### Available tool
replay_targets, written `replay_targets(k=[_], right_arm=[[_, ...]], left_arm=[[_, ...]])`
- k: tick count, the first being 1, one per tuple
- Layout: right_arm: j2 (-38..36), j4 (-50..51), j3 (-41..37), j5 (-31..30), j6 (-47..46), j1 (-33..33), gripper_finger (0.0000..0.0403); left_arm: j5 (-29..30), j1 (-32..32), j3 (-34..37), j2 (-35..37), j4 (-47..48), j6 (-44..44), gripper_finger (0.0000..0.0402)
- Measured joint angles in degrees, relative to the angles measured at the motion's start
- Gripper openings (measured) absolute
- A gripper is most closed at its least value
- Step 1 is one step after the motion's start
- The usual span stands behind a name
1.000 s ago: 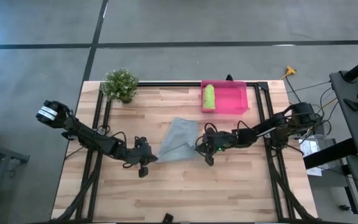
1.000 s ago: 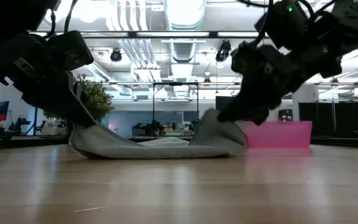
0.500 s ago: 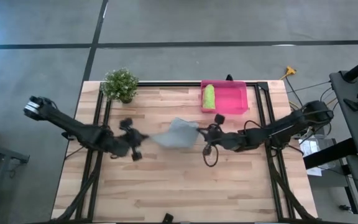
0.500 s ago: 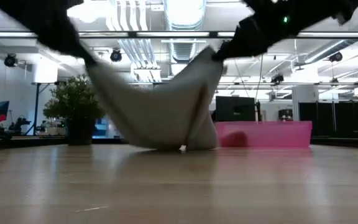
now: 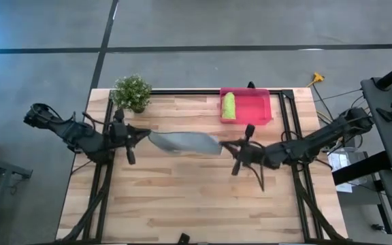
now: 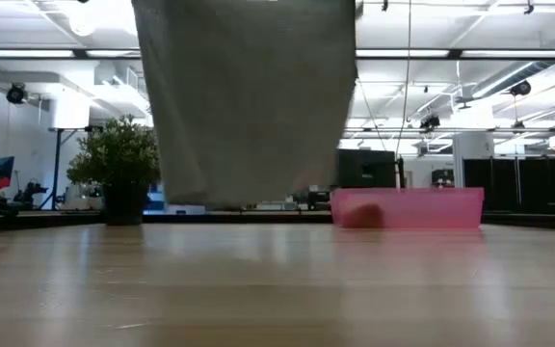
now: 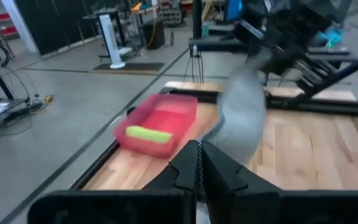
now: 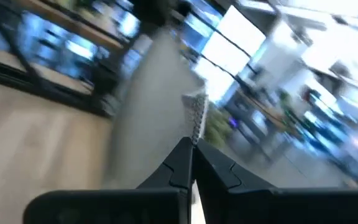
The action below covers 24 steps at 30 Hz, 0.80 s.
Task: Roll microfiber towels into tight, uniform cylinder then place into a basket
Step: Fold the gray microfiber cloth
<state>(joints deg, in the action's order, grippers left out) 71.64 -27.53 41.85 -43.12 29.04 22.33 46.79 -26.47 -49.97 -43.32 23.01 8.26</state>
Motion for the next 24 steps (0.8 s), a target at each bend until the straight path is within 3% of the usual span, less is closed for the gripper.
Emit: replay_targets(k=[6, 10, 13, 15, 17, 19, 21, 22, 23, 24], right_arm=[[-0.4, 8.3, -0.3, 3.2, -7.8, -0.3, 0.0008], [1.3, 8.8, -0.5, -13.4, -7.8, -1.3, 0.0008], [1.3, 7.2, -0.5, -7.7, -5.7, -0.8, 0.0008], [1.3, 4.6, -0.5, -12.3, -5.2, -0.5, 0.0008], [1.3, 3.8, -0.4, -18.1, -3.2, -0.9, 0.0008], [1.2, 3.5, -0.4, -14.5, -2.6, -1.2, 0.0008], [0.2, 4.7, -0.4, -0.1, -3.8, -0.8, 0.0008], [0.0, 4.7, -0.4, 3.7, -4.6, -0.7, 0.0008], [0.1, 4.2, -0.4, 2.3, -5.6, -0.5, 0.0008], [0.5, 3.5, -0.4, -3.4, -6.3, -0.5, 0.0008]], left_arm=[[1.3, -0.1, 1.4, -5.8, 2.2, 0.3, 0.0], [14.8, 0.3, 1.6, -11.9, 9.3, 1.1, 0.0], [16.5, 0.2, 1.5, -15.1, 10.1, 3.0, 0.0], [19.0, 0.1, 1.2, -16.9, 10.2, 3.1, 0.0], [25.7, 0.2, 1.0, -18.0, 11.2, 3.1, 0.0], [29.0, 0.2, 0.5, -19.1, 11.4, 3.2, 0.0], [25.0, 0.2, -0.1, -19.6, 11.1, 3.1, 0.0], [22.3, 0.2, -0.4, -19.9, 10.5, 2.8, 0.0], [21.3, 0.1, -0.6, -20.1, 9.9, 2.8, 0.0], [22.4, 0.1, -0.6, -20.3, 10.3, 3.4, 0.0]])
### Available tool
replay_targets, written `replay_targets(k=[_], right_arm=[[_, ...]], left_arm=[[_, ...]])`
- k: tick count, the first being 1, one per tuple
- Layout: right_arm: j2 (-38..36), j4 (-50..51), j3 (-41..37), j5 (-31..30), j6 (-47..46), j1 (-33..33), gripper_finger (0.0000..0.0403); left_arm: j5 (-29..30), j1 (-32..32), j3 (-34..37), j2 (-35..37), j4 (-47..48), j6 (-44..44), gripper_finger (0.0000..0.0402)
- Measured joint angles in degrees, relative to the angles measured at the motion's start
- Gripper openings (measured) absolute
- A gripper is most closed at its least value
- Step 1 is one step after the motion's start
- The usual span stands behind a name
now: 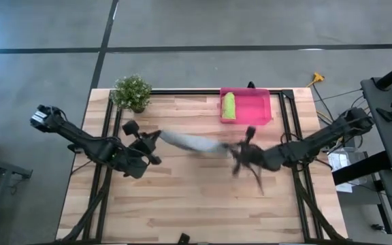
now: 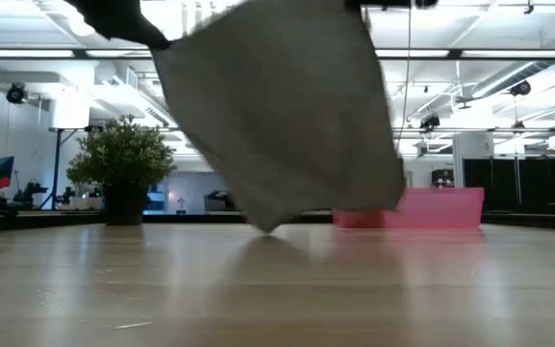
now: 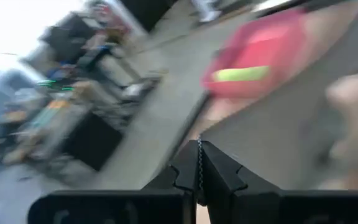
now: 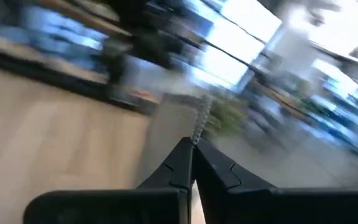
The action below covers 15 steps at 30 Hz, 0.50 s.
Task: Roll microfiber towels into tight, uniform cylinder then place into a basket
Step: Fold the gray microfiber cloth
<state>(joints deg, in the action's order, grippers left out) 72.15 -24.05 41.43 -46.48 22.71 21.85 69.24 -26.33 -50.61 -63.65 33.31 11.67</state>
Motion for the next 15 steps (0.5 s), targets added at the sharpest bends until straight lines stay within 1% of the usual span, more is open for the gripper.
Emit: replay_targets(k=[1, 2, 3, 4, 6, 7, 8, 9, 10, 11, 12, 13, 14, 15], right_arm=[[0.3, -0.6, 0.0, -7.9, -0.3, 0.0, 0.0008], [0.4, -0.3, -0.1, -12.9, -0.2, 0.2, 0.0008], [0.4, 0.2, -0.1, -12.4, 0.0, 0.2, 0.0008], [0.3, 0.4, -0.1, -6.2, 0.0, 0.3, 0.0008], [-0.3, 1.4, -0.1, 11.0, -1.2, 1.1, 0.0008], [-0.3, 1.3, -0.1, 15.8, -1.9, 1.3, 0.0008], [-0.3, 1.2, 0.1, 15.4, -2.4, 1.3, 0.0008], [-0.1, 1.1, 0.4, 10.1, -2.3, 1.3, 0.0008], [-0.1, 1.2, 0.5, 0.9, -1.0, 1.7, 0.0008], [0.0, 1.5, 0.4, -10.0, 1.0, 1.9, 0.0008], [0.4, 1.2, 0.3, -19.4, 2.5, 1.7, 0.0008], [0.7, 0.8, 0.3, -25.6, 3.3, 1.4, 0.0008], [0.6, 0.8, 0.3, -27.8, 3.5, 1.3, 0.0008], [0.4, 1.1, 0.3, -26.7, 3.1, 1.2, 0.0008]], left_arm=[[3.0, 0.0, 0.1, -0.2, 1.1, 0.8, 0.0], [6.8, 0.0, 0.2, -0.5, 2.0, 1.4, 0.0], [9.7, 0.1, 0.3, -0.8, 2.6, 1.5, 0.0], [10.9, 0.1, 0.3, -0.9, 2.9, 1.7, 0.0], [9.5, 0.4, 0.2, -0.9, 2.1, 2.0, 0.0], [7.1, 0.7, 0.0, -1.1, 0.8, 1.7, 0.0], [4.2, 0.8, -0.2, -1.2, -0.9, 1.2, 0.0], [0.4, 0.8, -0.1, -1.2, -2.3, 0.1, 0.0], [-4.3, 0.6, 0.0, -1.1, -4.5, -1.3, 0.0], [-9.5, 0.4, 0.1, -1.0, -7.9, -2.3, 0.0], [-14.9, 0.1, 0.2, -0.9, -11.5, -3.5, 0.0], [-18.9, -0.2, 0.3, -0.9, -13.7, -4.4, 0.0], [-20.3, -0.7, 0.3, -1.0, -14.7, -4.7, 0.0], [-19.8, -1.0, 0.3, -1.2, -15.0, -4.8, 0.0]])
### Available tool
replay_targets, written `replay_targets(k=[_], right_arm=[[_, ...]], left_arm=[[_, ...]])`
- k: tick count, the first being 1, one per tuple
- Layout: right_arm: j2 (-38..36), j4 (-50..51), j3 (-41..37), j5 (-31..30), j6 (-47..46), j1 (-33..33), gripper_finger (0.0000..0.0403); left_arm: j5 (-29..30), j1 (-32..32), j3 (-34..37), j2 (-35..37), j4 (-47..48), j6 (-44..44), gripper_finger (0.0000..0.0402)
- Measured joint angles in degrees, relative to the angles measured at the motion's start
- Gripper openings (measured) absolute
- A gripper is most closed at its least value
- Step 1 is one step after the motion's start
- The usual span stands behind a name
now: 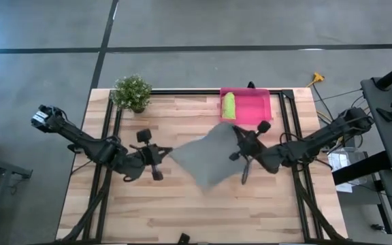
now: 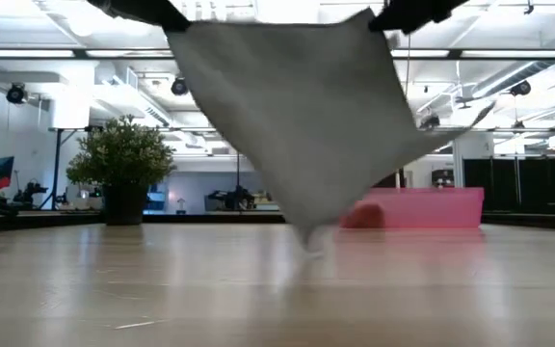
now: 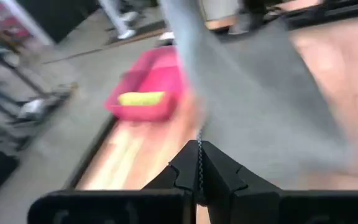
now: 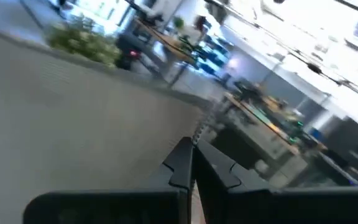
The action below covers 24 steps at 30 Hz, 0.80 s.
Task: Roll microfiber towels into tight, uniform cylinder then place into a basket
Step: Fold the gray microfiber cloth
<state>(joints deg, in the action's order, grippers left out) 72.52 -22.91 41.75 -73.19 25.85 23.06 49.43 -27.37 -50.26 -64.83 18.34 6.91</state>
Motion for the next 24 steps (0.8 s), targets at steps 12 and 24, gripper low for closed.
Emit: replay_targets(k=[12, 24], right_arm=[[0.3, 0.0, -0.1, 20.5, -3.9, -0.6, 0.0008], [0.0, -0.6, -0.1, 28.8, -9.2, -12.3, 0.0008]], left_arm=[[19.6, 0.2, 0.0, 0.2, 5.4, -3.9, 0.0], [27.8, 3.2, -0.4, 0.5, 5.0, -9.8, 0.0]])
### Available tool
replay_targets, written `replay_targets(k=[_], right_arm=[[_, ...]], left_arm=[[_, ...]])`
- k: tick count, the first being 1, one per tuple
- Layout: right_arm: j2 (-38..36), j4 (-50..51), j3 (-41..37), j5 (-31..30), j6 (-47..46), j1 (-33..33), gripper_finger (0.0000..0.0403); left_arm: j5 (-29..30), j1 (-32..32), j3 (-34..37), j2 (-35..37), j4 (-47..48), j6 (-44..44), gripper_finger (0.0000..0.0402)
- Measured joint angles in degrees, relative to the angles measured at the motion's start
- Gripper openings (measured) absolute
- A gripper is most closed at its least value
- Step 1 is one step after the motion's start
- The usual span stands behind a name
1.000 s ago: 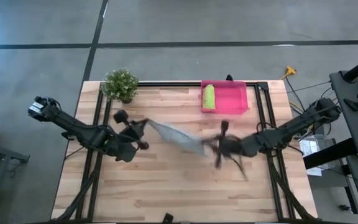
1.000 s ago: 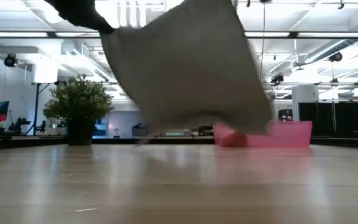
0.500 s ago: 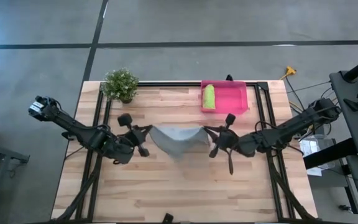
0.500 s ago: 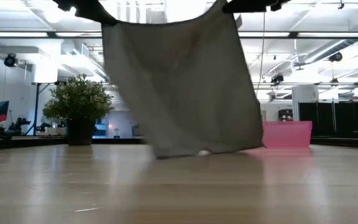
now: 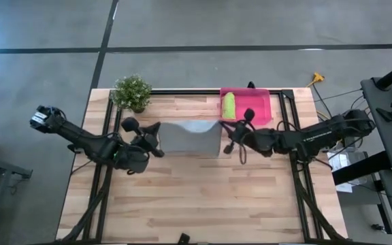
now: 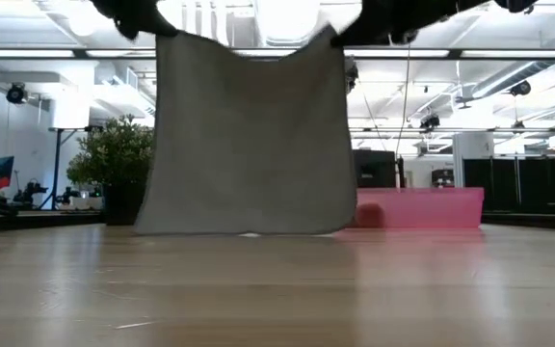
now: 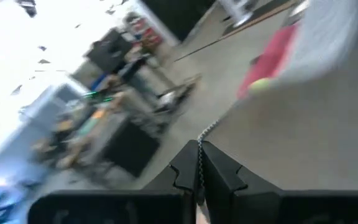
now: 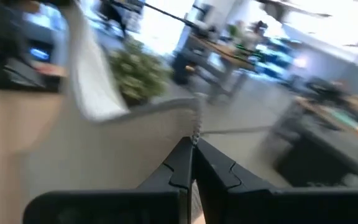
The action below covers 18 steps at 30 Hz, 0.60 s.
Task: Roll microfiber towels into tight, uniform cylinder then place into a basket
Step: Fold the gray microfiber cloth
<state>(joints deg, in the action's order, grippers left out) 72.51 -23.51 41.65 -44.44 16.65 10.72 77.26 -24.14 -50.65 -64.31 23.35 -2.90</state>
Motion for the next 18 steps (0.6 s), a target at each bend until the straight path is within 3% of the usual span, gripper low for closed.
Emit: replay_targets(k=[5, 10, 14, 18], right_arm=[[-0.5, -0.9, 0.0, 7.2, -4.1, 4.2, 0.0008], [-0.8, 15.6, 0.0, 15.1, -21.2, 11.7, 0.0008], [1.6, 25.6, -1.3, 18.1, -37.1, 18.5, 0.0008], [6.5, 23.6, -3.2, 19.3, -44.5, 25.6, 0.0008]], left_arm=[[-10.9, -6.2, -0.9, 0.4, -0.3, 8.5, 0.0], [-27.8, -14.4, 1.5, -0.4, 0.0, 27.1, 0.0], [-32.5, -21.1, 4.8, -5.1, -0.7, 42.7, 0.0], [-36.7, -25.9, 6.9, -12.9, -4.4, 55.5, 0.0]])
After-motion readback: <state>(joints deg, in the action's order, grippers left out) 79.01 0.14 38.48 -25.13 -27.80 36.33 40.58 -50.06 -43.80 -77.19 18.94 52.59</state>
